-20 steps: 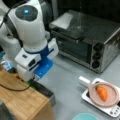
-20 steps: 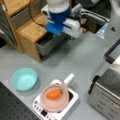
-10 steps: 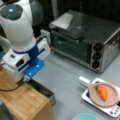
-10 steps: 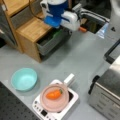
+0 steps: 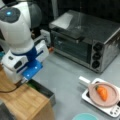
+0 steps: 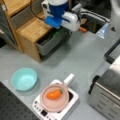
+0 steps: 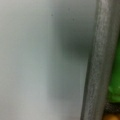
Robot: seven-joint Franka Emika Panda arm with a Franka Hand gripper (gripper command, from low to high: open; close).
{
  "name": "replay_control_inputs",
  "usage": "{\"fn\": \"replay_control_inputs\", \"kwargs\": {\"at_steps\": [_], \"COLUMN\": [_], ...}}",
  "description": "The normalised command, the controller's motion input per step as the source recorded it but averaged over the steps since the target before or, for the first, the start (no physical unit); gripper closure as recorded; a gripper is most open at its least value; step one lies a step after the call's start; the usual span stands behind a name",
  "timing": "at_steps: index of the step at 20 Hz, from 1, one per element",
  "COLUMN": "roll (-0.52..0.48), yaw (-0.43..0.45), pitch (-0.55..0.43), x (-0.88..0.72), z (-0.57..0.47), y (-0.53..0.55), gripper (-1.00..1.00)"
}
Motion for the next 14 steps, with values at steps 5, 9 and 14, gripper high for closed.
{"fn": "replay_control_inputs", "kwargs": {"at_steps": [5, 9, 14], "roll": [-0.162, -0.166, -0.168], "yaw": [0.122, 0.114, 0.099], "pitch": [-0.109, -0.112, -0.104], "x": [-0.12, -0.1, -0.07], "z": [-0.15, -0.19, -0.24], "y": [-0.05, -0.03, 0.01], "gripper": [-1.0, -1.0, -1.0]}}
